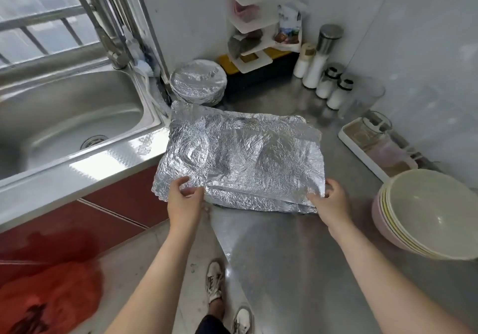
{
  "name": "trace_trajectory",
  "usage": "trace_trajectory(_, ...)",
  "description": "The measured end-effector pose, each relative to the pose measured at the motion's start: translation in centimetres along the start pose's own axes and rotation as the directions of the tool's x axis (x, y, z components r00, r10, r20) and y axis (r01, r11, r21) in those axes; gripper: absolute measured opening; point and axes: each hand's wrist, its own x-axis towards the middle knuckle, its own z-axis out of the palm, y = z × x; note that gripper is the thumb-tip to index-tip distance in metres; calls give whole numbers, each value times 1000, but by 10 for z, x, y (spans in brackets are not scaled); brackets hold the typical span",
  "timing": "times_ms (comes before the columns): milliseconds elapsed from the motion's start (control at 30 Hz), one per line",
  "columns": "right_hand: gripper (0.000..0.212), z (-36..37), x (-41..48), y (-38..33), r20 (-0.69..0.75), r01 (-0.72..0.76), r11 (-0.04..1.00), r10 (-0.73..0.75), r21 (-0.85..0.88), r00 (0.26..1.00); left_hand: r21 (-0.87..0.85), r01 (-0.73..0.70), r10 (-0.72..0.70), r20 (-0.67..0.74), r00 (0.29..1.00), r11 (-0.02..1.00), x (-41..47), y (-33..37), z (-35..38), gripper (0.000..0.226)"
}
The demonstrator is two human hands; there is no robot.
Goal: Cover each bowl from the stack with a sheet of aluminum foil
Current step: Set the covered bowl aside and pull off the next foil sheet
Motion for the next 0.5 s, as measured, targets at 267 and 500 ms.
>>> trace_trajectory(267,34,1,24,-5,-106,26,969,-53,-246,993,579,-234,156,182,971,781,30,21,41,60)
trace_trajectory(500,35,7,37,4,-97,-26,960,-2,-279,995,506,-119,36,172,984,854,51,10,48,50)
